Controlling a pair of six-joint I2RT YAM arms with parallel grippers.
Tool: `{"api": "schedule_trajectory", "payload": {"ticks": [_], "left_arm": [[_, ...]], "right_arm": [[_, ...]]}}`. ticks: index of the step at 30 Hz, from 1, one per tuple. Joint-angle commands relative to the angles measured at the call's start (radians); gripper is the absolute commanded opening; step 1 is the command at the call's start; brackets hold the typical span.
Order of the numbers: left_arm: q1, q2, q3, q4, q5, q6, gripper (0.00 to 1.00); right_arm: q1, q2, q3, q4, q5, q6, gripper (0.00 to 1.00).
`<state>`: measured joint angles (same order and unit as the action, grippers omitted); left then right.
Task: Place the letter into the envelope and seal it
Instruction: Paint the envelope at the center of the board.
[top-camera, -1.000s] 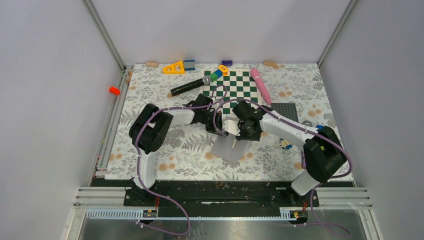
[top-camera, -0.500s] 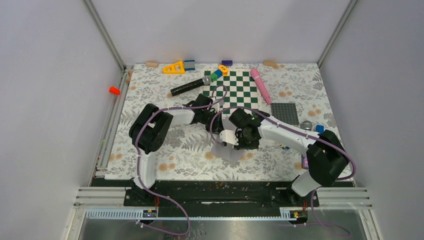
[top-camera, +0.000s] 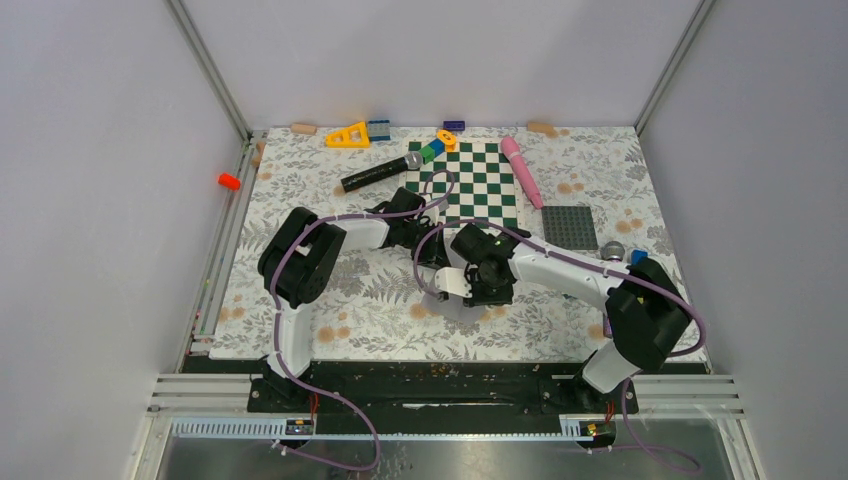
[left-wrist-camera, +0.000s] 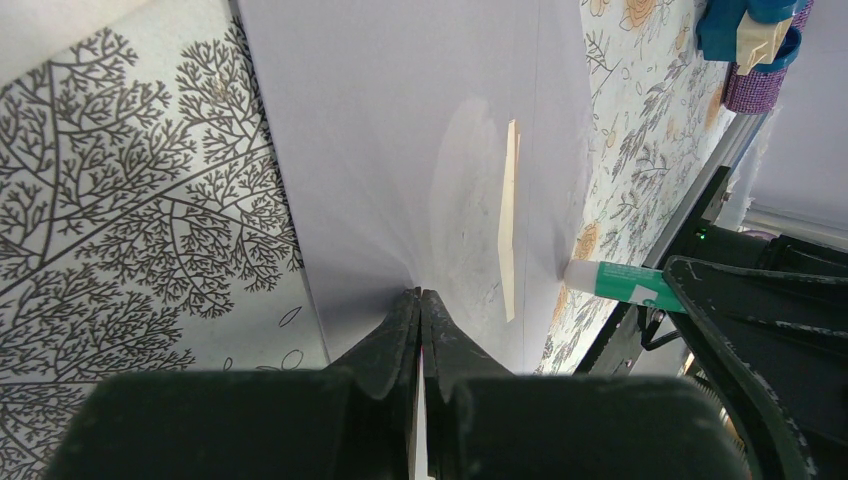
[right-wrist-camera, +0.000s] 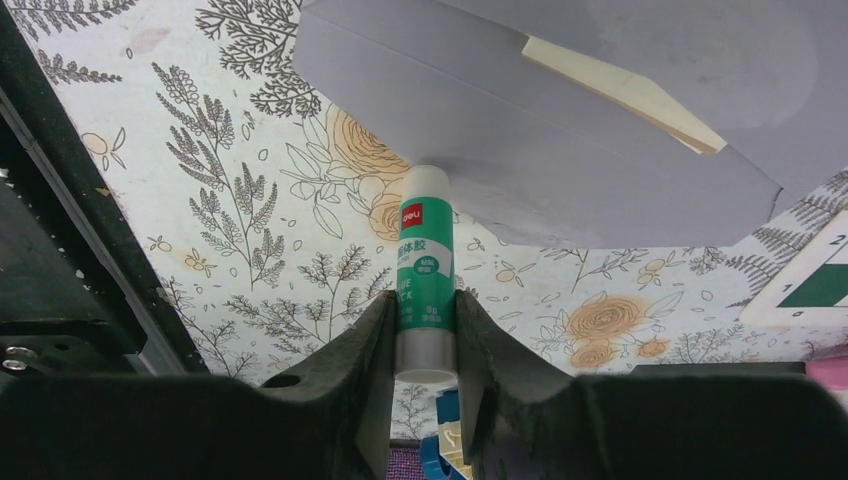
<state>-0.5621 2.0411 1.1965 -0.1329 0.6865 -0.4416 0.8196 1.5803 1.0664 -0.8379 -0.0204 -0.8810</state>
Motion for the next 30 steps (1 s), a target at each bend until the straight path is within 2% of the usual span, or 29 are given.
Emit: {"api": "schedule_trajectory", "payload": {"ticks": [1, 16, 30], "left_arm": [[-0.007, 0.012, -0.024, -0.053, -0.134, 0.05, 0.0], [-0.007, 0.019, -0.023, -0.051, -0.133, 0.052, 0.0], [-0.009, 0.019, -0.023, -0.052, -0.135, 0.055, 0.0]], "right_arm": [[0.015, 0.016, -0.014, 0.005, 0.01, 0.014, 0.0], [0.004, 0.021, -0.02, 0.038, 0.09, 0.007, 0.0], [-0.093, 0.036, 0.046, 0.037, 0.103, 0.004, 0.0]]}}
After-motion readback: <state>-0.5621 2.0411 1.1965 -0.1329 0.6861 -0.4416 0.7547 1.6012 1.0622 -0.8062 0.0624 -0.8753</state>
